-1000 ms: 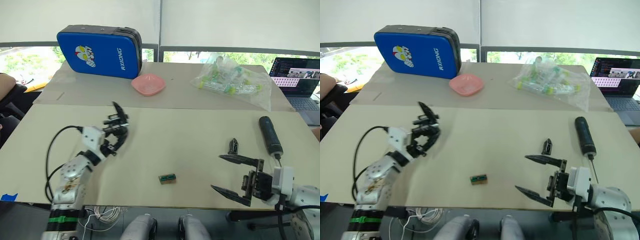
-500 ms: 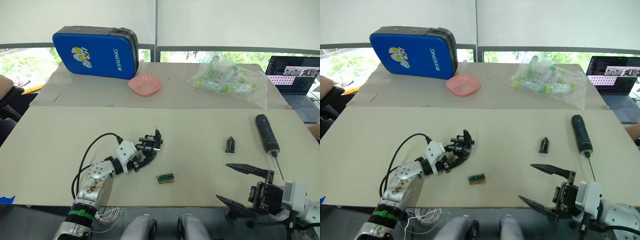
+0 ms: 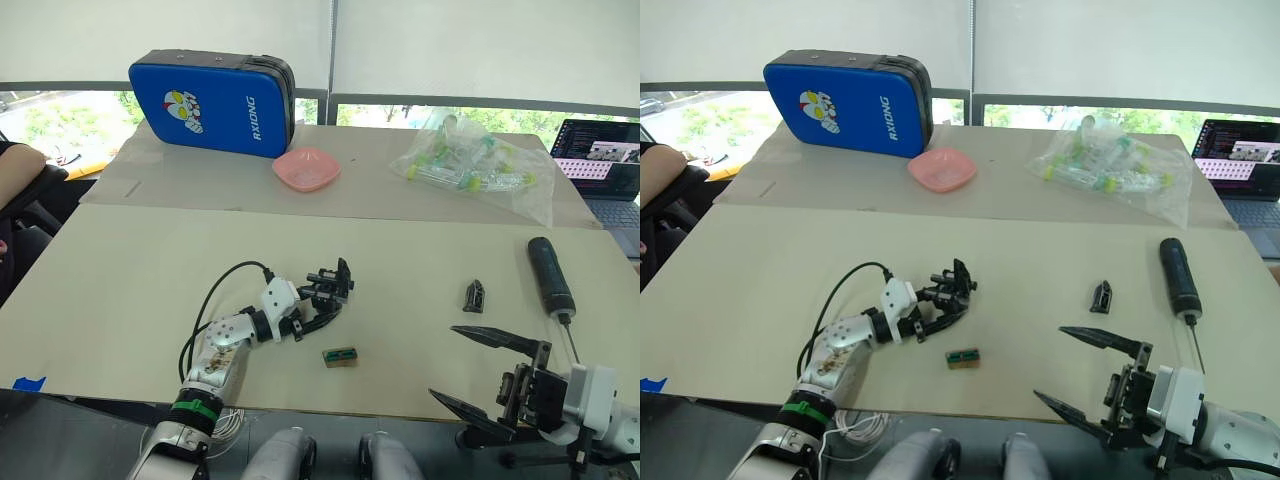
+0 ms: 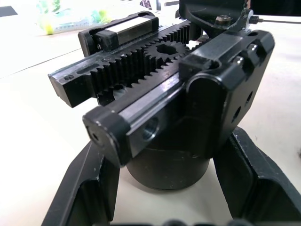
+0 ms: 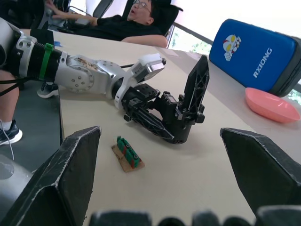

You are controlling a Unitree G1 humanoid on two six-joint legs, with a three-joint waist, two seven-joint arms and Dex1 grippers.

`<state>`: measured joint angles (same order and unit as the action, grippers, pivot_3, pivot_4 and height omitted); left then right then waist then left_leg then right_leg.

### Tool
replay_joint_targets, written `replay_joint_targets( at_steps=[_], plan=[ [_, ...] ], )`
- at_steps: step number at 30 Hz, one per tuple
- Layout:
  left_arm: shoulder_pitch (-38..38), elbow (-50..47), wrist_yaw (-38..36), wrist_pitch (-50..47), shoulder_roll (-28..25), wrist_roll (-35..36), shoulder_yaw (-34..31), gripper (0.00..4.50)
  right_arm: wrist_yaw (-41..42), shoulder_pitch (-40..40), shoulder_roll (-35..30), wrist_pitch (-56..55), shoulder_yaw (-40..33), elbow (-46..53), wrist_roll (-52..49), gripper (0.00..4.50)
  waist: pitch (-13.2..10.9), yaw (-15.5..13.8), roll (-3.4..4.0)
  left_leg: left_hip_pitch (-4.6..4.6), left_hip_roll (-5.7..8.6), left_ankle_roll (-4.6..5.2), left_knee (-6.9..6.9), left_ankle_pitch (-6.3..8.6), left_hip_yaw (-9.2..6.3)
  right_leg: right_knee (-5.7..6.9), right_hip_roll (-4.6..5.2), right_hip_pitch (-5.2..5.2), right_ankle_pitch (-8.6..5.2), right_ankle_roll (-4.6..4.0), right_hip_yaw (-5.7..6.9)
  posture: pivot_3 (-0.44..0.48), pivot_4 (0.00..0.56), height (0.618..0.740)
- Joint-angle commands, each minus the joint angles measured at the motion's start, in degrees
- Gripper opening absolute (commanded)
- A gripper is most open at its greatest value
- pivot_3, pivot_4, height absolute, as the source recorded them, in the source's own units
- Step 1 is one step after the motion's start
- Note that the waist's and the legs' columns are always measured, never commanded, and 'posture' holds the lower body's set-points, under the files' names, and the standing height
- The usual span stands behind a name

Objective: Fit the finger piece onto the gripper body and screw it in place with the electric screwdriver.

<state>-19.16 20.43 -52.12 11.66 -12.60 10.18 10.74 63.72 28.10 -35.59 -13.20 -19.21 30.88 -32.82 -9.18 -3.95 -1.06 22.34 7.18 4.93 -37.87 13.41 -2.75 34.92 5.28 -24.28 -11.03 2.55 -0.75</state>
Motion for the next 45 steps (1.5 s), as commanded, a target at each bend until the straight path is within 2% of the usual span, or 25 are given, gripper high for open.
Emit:
replay_joint_targets(
  at_steps=[1,13,23,32,34,37,45],
  plan=[
    [-0.3,-2.9,-0.4,0.0,1.0,-0.8,2.1,2.31,0.1,0.9,-0.5,-1.1,-2.6,1.9,-1.2,4.50,0.0,0.1,0.00,0.00,0.00,0.00,0.00,0.00,0.01,0.00,0.00,-0.01,0.00,0.00,-0.01,0.000,0.150,0.740],
    [-0.9,1.2,-0.3,-1.1,-0.6,-1.4,1.0,2.31,-2.3,5.7,1.3,-1.8,-3.4,5.2,-0.2,4.50,0.1,0.6,0.21,-0.08,-0.03,0.00,0.00,0.00,0.00,0.04,-0.02,0.05,-0.14,0.22,-0.02,0.000,0.150,0.740],
    [-1.4,3.3,4.0,0.1,-1.3,-3.2,-0.3,2.31,-2.5,4.0,0.8,-1.2,-2.8,4.2,-0.2,4.50,0.4,1.3,0.58,-0.18,-0.05,-0.01,0.00,-0.01,-0.01,0.08,-0.01,0.14,-0.28,0.45,-0.09,0.000,0.150,0.740],
    [-1.7,5.9,4.2,1.0,-1.2,-2.6,-0.6,2.31,-2.5,2.2,-0.6,0.3,-2.3,3.6,-0.6,4.50,0.4,1.5,0.65,-0.23,-0.07,-0.03,0.00,-0.02,-0.01,0.09,-0.01,0.18,-0.28,0.45,-0.09,0.000,0.150,0.740],
    [-1.8,6.5,3.4,2.7,-2.3,-3.2,-0.5,3.34,-2.2,2.1,-1.0,0.5,-2.6,3.7,-0.9,4.50,0.4,1.5,0.66,-0.24,-0.06,-0.03,0.00,-0.02,-0.01,0.09,-0.01,0.19,-0.28,0.46,-0.09,0.000,0.150,0.740],
    [-1.6,6.7,2.8,1.7,-2.8,-1.4,-1.7,4.47,-2.2,2.7,-1.3,1.2,-3.0,4.4,-1.8,4.50,0.4,1.7,0.66,-0.23,-0.08,-0.03,0.00,-0.02,-0.02,0.09,-0.02,0.17,-0.28,0.45,-0.08,0.000,0.150,0.740],
    [2.3,1.9,-5.9,-2.7,-7.3,4.7,-3.7,4.47,-2.9,5.2,-1.0,2.1,-3.4,6.1,-2.7,4.50,0.4,2.5,0.70,-0.21,-0.10,-0.03,0.00,-0.02,-0.02,0.08,-0.07,0.12,-0.33,0.39,-0.15,0.000,0.150,0.740]
  ],
)
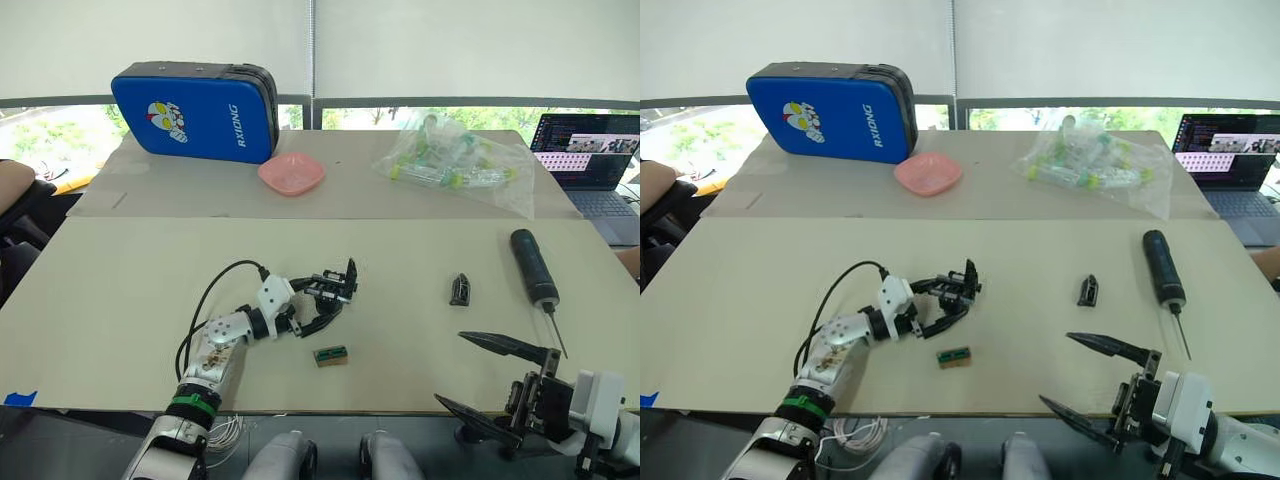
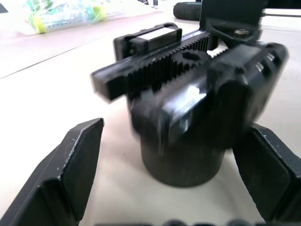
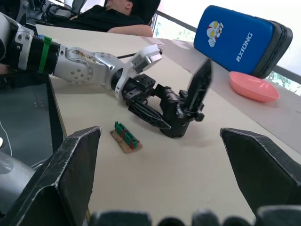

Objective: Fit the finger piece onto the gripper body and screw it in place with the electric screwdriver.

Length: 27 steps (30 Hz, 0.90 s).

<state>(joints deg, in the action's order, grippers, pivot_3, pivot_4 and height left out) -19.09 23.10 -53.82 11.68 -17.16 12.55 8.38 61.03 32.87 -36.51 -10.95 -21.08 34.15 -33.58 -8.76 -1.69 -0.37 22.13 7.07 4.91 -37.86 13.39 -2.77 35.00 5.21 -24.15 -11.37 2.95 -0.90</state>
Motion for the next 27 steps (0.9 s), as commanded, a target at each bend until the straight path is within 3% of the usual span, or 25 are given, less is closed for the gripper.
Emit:
replay_joint_targets(
  at_steps=[1,6,9,17,27],
  plan=[
    [2.3,-1.0,-5.4,-3.1,-3.5,2.9,-1.5,4.47,-0.2,0.6,0.0,-0.1,-1.5,2.9,-1.9,4.50,0.0,0.3,0.01,0.01,0.00,0.00,0.00,0.00,0.00,0.00,0.00,-0.01,-0.01,-0.01,-0.01,0.000,0.150,0.740],
    [-1.7,2.2,-12.2,-5.7,-7.0,5.1,-2.5,4.47,-0.3,1.1,0.5,-0.4,-1.0,2.9,-1.5,4.50,0.0,0.3,0.01,0.01,0.00,0.00,0.00,0.00,-0.01,0.00,0.01,0.00,-0.03,0.00,0.02,0.000,0.150,0.740],
    [-7.7,8.1,-17.2,-4.1,-7.1,3.7,-1.1,4.47,-0.3,1.8,1.1,-0.9,-0.6,2.9,-1.2,4.50,0.0,0.2,-0.03,0.05,0.00,0.00,0.00,0.00,-0.01,0.00,0.02,-0.03,-0.03,0.00,0.05,0.000,0.150,0.740],
    [-21.4,27.8,-24.7,3.9,-2.2,-1.5,1.2,4.47,-1.4,0.8,1.3,0.2,1.0,3.9,-0.5,4.50,-0.1,-0.7,-0.17,0.20,0.09,0.02,0.00,0.00,0.01,-0.06,0.04,-0.14,0.21,-0.34,0.16,0.000,0.150,0.740],
    [-27.2,37.5,-28.1,9.4,2.7,-4.7,0.6,4.47,-2.2,0.8,0.6,0.1,-0.1,3.6,0.0,4.50,-0.1,-0.8,-0.21,0.29,0.11,0.11,0.00,0.06,0.01,-0.06,0.05,-0.10,0.21,-0.33,0.19,0.000,0.150,0.740]
  ],
)
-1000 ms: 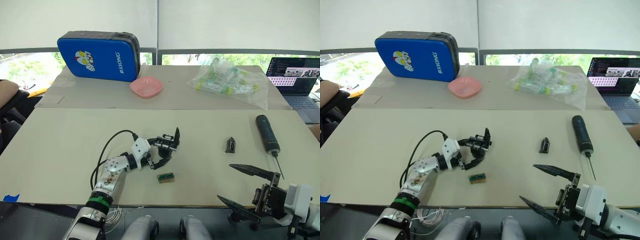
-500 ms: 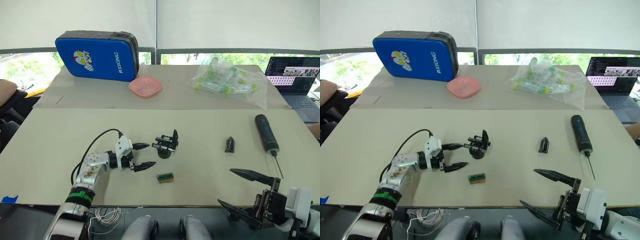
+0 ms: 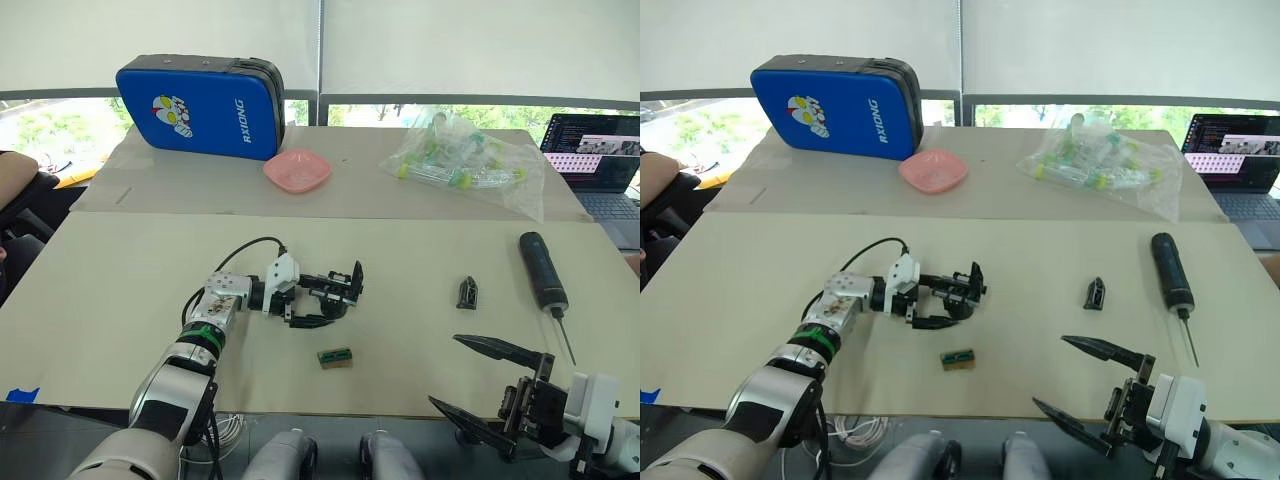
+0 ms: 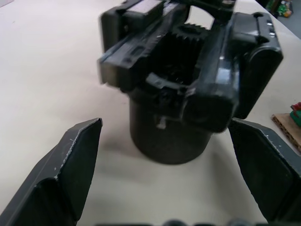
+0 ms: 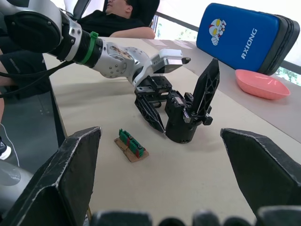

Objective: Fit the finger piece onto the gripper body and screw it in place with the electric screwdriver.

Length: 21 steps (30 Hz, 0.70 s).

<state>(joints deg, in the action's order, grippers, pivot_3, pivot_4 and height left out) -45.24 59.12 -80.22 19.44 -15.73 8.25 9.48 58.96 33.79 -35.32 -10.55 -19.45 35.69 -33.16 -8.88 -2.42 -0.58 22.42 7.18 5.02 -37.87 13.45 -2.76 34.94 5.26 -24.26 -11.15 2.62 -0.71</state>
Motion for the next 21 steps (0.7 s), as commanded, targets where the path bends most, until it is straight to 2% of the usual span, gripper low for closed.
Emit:
replay_joint_targets(
  at_steps=[1,10,13,16,21],
  plan=[
    [-1.2,1.8,-1.7,2.0,1.7,-0.6,-0.6,4.47,-0.2,-0.2,-0.6,-0.4,-1.9,1.9,-0.4,4.50,0.0,0.0,0.00,0.00,0.00,0.00,0.00,0.00,0.00,0.00,0.00,0.00,-0.01,0.02,0.01,0.000,0.150,0.740],
    [-2.2,4.8,-0.3,4.4,3.6,-2.7,-1.2,4.47,-0.4,0.7,0.1,-1.1,-2.1,1.9,0.2,4.50,0.0,-0.3,-0.01,-0.02,0.00,0.00,-0.06,-0.01,-0.01,0.01,0.00,0.02,-0.09,0.22,0.04,0.000,0.150,0.740],
    [-2.5,5.6,-0.9,4.2,4.0,-2.6,-1.7,3.65,-0.3,1.3,0.3,-1.6,-2.2,1.8,0.4,4.50,0.0,-0.3,-0.01,-0.03,0.00,0.01,-0.11,0.00,-0.01,0.00,0.00,0.02,-0.09,0.24,0.05,0.000,0.150,0.740],
    [-2.4,5.9,-1.2,4.8,4.0,-3.0,-1.9,2.31,-0.4,1.6,0.6,-1.8,-1.9,1.7,0.8,4.50,0.0,-0.3,-0.01,-0.03,0.00,0.01,-0.14,0.00,-0.01,0.00,0.00,0.03,-0.10,0.30,0.07,0.000,0.150,0.740],
    [-0.7,2.5,1.4,3.0,2.2,-1.8,-3.9,2.31,-0.4,2.1,1.5,-2.2,-0.9,1.5,1.8,4.50,0.0,-0.2,-0.01,-0.03,0.00,0.01,-0.14,0.00,-0.01,0.01,-0.01,0.02,-0.10,0.30,0.06,0.000,0.150,0.740]
  ],
)
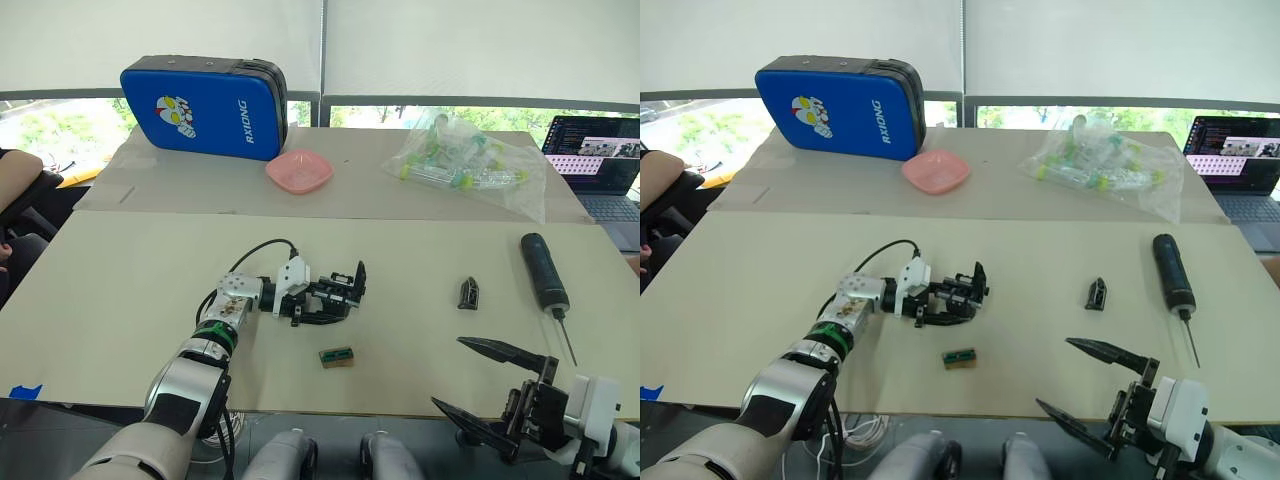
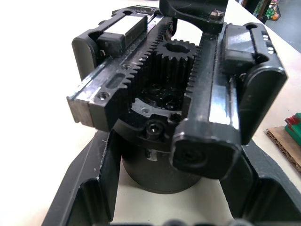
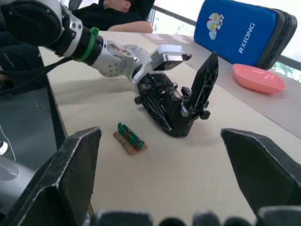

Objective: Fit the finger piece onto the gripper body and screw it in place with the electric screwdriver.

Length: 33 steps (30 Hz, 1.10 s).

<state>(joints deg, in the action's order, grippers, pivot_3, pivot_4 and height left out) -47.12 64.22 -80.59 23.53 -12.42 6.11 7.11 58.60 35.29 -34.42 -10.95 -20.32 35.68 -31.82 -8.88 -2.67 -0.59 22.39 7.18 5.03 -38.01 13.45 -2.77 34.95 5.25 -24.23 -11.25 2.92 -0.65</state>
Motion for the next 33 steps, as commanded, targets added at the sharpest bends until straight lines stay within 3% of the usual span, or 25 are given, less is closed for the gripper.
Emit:
replay_joint_targets(
  at_steps=[1,9,16,21,31,33],
  plan=[
    [2.3,-5.2,2.6,-2.5,-1.5,1.0,-2.0,2.31,-0.1,0.7,0.9,-1.9,0.1,1.5,0.7,4.50,0.0,0.2,0.00,0.00,0.00,0.00,0.00,0.00,0.00,0.01,0.00,0.00,0.00,0.00,-0.01,0.000,0.150,0.740],
    [20.8,-40.5,20.0,-19.3,-1.3,3.4,-4.1,2.31,0.2,-0.5,1.7,-2.4,0.2,-0.2,1.3,4.50,0.0,1.8,0.02,0.05,-0.07,-0.01,0.01,0.00,-0.02,0.06,-0.04,-0.01,0.13,-0.24,-0.26,0.000,0.150,0.740],
    [31.2,-57.1,33.1,-27.8,0.9,2.3,-2.9,2.31,0.3,-1.7,1.3,-2.6,0.3,-1.2,1.4,4.50,0.0,1.4,0.01,-0.01,-0.05,-0.02,0.01,0.01,-0.03,0.03,-0.02,-0.04,0.00,-0.02,-0.24,0.000,0.150,0.740],
    [33.9,-60.4,37.5,-30.8,1.9,2.7,-1.9,2.31,1.0,-3.0,-0.1,-2.1,-0.4,-1.9,0.7,4.50,0.0,1.0,0.01,-0.02,-0.04,-0.02,0.01,0.01,-0.02,0.03,-0.02,-0.03,-0.02,0.00,-0.24,0.000,0.150,0.740],
    [35.5,-56.6,36.2,-27.8,-0.5,2.9,-0.3,2.31,1.1,-3.8,-0.7,-1.9,-1.0,-2.6,0.4,4.50,0.0,0.5,0.06,-0.06,-0.05,-0.02,0.01,0.01,-0.01,0.03,-0.01,-0.02,0.03,-0.08,-0.24,0.000,0.150,0.740],
    [35.7,-56.4,35.4,-28.2,-0.6,3.5,0.1,3.37,0.7,-3.7,-0.5,-1.9,-1.1,-2.6,0.4,4.50,0.1,0.6,0.11,-0.08,-0.05,-0.02,0.01,0.01,-0.01,0.03,-0.01,-0.01,0.00,-0.03,-0.24,0.000,0.150,0.740]
  ],
)
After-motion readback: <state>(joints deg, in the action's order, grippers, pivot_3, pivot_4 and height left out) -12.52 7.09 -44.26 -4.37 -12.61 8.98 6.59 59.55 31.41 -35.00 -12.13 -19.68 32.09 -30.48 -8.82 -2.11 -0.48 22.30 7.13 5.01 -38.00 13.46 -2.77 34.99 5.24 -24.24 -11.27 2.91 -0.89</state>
